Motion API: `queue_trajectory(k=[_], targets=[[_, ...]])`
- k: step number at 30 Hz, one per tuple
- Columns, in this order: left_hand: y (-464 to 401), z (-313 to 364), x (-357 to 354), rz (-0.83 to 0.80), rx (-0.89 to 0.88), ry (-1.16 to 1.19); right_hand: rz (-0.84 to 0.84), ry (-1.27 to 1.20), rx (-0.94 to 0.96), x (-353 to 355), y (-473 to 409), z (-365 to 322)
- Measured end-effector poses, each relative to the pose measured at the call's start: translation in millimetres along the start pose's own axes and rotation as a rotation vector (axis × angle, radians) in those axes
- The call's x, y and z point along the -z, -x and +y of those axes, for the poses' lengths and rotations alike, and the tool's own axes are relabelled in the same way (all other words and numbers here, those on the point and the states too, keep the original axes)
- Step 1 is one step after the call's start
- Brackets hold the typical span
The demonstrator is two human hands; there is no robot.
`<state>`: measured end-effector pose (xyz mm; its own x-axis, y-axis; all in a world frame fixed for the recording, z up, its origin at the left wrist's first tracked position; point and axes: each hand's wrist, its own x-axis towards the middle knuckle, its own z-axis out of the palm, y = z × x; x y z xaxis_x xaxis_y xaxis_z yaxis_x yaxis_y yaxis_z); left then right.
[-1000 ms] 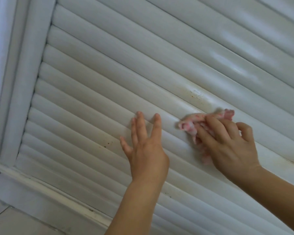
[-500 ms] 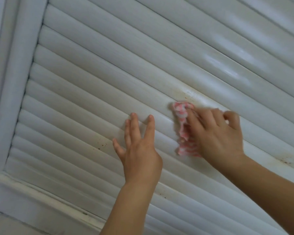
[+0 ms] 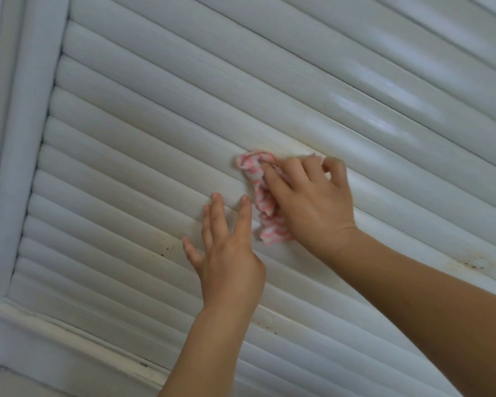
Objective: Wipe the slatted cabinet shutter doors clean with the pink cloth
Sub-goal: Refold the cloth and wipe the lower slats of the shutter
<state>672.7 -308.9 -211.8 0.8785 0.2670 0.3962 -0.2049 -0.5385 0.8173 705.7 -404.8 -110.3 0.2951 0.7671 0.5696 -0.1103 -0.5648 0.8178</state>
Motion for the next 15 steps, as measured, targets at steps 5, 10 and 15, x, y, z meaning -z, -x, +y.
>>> queue_trajectory(k=[5, 10, 15], targets=[[-0.3, -2.6, 2.1, -0.011, -0.012, -0.032, -0.133, -0.026, -0.059, 15.5, 65.3, 47.9], [0.4, -3.0, 0.2, -0.010, -0.015, -0.036, -0.051, -0.045, -0.234, 2.7, 75.0, 71.2], [-0.9, -2.5, -0.9, -0.003, -0.009, -0.034, 0.096, 0.102, -0.174, -16.2, 28.3, 38.0]])
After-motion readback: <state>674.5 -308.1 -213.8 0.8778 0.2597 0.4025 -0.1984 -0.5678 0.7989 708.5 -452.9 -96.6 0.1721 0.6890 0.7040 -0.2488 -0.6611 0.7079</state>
